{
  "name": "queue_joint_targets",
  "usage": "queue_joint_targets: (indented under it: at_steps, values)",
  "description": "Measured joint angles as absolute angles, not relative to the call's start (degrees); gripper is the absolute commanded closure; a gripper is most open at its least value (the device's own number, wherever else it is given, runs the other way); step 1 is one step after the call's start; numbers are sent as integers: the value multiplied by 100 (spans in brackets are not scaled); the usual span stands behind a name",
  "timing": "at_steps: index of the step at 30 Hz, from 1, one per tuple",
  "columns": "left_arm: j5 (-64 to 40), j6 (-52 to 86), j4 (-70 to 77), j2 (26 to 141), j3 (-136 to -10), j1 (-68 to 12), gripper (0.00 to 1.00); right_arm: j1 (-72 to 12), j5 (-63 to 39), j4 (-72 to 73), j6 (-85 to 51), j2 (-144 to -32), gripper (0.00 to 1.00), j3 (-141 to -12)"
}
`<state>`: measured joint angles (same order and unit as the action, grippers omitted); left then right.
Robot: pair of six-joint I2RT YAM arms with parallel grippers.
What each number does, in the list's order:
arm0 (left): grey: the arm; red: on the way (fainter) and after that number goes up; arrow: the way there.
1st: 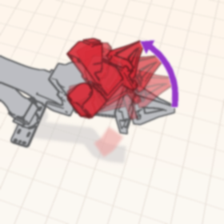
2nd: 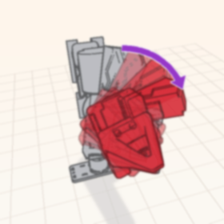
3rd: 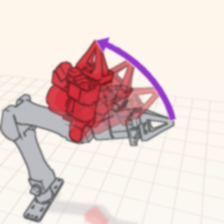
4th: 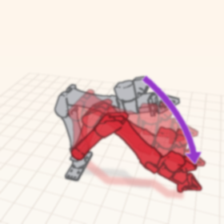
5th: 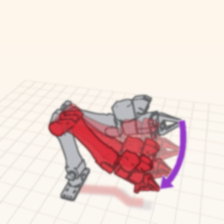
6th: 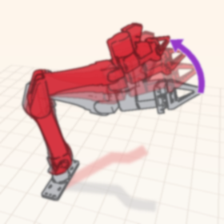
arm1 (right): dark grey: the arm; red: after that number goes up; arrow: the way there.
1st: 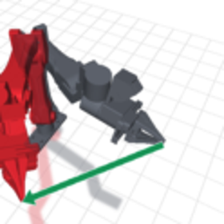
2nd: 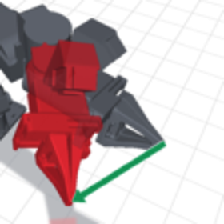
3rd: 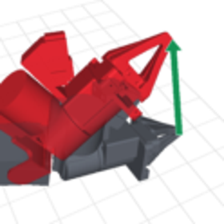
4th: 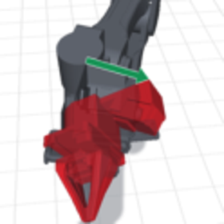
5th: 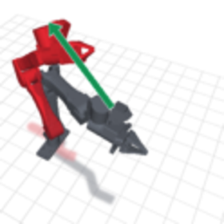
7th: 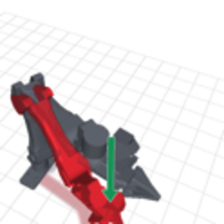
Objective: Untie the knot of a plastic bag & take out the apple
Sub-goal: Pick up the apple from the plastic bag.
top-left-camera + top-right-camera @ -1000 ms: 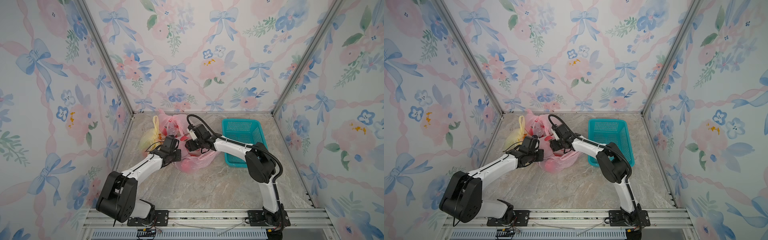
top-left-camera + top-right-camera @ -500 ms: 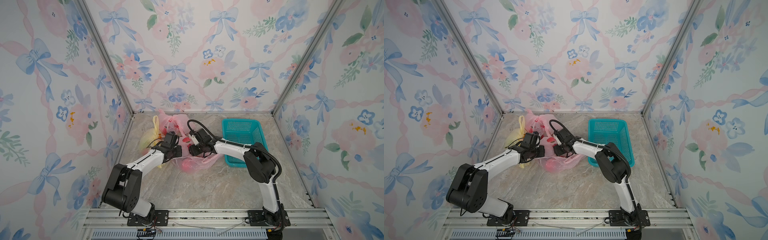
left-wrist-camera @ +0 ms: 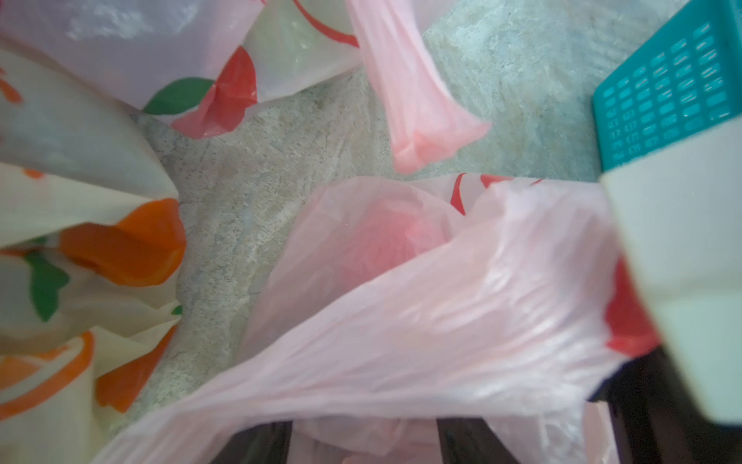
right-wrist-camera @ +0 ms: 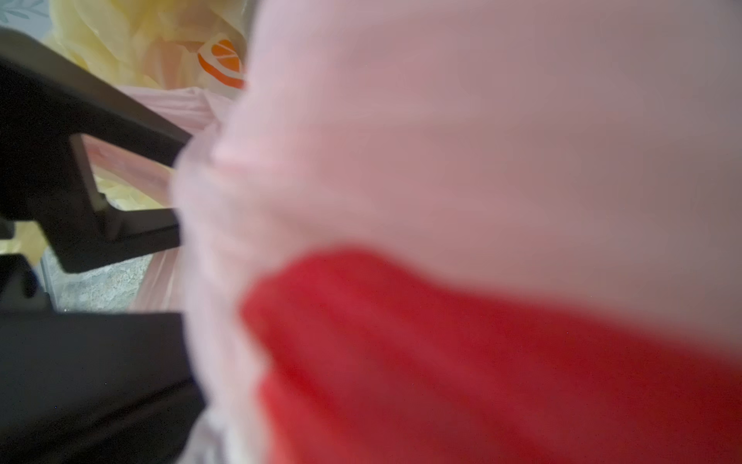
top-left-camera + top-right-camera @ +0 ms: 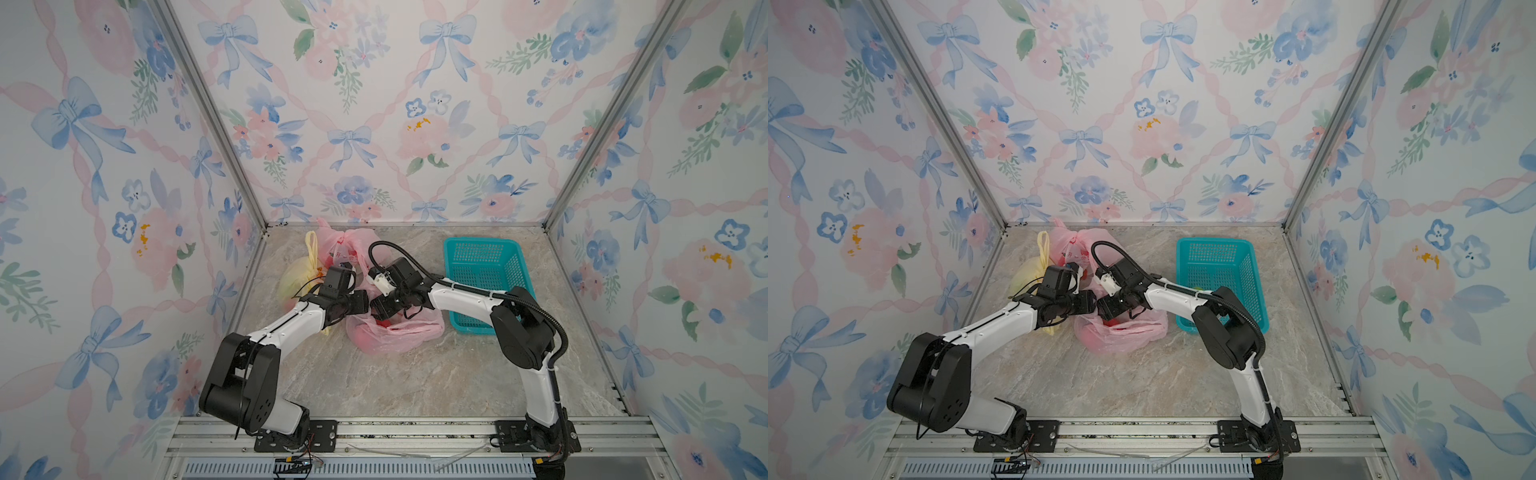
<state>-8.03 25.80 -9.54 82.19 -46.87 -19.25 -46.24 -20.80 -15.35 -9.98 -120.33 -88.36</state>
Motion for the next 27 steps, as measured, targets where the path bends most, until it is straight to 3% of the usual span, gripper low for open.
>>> queue_joint_targets:
  at_steps: [10,18,27]
  values:
    - [-1253,2556,-1243,7083,-4635,-1747,35,-4495,-2353,-1149,-1382,-11922,37,-8825]
    - [-1479,2482,-1413,7028,-4626,-1712,36,-4362,-2659,-871,-1715,-11861,38,-8711]
    - [-2191,2359,-1396,7299,-4606,-1726,45,-4311,-3142,-259,-2209,-11830,38,-8523]
